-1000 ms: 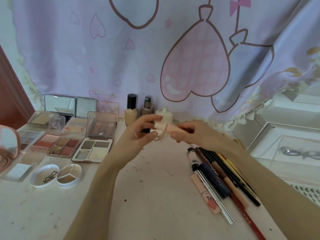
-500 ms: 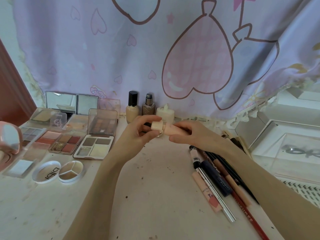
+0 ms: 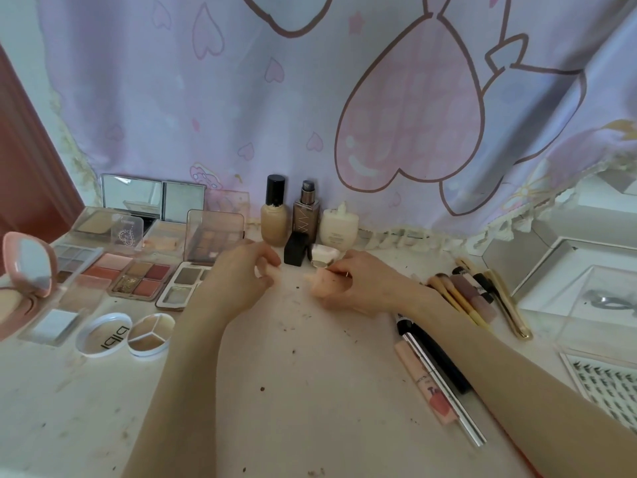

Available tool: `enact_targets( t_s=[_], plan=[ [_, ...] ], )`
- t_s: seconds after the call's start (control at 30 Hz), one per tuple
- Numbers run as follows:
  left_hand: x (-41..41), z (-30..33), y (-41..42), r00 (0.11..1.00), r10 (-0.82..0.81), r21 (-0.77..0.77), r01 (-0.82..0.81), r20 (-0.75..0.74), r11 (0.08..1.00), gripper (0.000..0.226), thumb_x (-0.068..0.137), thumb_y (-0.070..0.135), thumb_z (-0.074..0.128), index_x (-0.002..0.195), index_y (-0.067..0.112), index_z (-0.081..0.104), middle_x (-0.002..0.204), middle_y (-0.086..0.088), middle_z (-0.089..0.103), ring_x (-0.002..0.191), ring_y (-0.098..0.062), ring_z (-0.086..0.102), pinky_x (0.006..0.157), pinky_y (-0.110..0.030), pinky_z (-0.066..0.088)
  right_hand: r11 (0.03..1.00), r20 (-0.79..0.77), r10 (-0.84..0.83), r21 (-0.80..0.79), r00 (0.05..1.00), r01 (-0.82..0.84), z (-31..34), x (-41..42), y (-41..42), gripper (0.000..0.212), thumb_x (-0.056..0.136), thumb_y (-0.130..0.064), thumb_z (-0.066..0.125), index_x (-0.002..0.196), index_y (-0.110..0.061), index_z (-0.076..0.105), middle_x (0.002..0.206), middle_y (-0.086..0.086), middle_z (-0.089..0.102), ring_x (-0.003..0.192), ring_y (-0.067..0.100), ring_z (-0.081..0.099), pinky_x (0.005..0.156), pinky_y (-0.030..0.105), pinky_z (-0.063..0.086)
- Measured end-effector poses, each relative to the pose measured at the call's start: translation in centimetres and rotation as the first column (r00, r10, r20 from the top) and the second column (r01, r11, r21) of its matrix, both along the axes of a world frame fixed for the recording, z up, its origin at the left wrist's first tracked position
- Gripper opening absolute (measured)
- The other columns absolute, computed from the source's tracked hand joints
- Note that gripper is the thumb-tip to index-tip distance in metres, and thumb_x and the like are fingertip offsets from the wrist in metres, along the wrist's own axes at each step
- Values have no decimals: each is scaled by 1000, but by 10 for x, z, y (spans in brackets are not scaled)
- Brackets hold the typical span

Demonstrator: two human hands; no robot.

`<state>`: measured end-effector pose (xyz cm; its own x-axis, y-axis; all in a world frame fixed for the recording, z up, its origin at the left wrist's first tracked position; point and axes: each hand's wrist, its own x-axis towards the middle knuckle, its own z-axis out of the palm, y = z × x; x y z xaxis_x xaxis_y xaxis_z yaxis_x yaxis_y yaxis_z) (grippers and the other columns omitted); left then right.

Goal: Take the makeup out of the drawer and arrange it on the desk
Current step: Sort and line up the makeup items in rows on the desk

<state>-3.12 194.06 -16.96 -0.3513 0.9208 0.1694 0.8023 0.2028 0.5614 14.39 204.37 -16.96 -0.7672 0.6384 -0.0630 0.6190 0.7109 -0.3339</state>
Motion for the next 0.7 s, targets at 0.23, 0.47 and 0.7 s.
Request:
enact_targets(
  t_s=[0.23,0.47,0.7],
  plan=[
    [1,-3,3,991,21,-110,-35,-132,993,21,85,14,60,98,30,55,121,3,48,115,-17,46,101,-36,21,991,69,-35,135,997,25,-5,-11,-5,55,78,-52,62,124,-21,55,118,2,51,107,21,40,86,38,31],
    [-3,-10,7,977,93,-141,-121,-192,983,17,87,21,60,100,30,51,124,3,51,122,-23,30,95,-37,21,962,-50,-22,273,999,35,-18,-11,-17,43,93,-43,45,131,-23,48,129,0,48,111,20,41,90,35,36],
    [-7,-14,7,978,115,-100,-134,-176,986,20,86,20,62,96,32,50,122,2,55,121,-23,31,93,-37,20,971,-127,-1,236,992,31,-21,-16,-21,38,93,-28,47,129,-17,49,127,2,48,111,21,43,92,31,36]
  ],
)
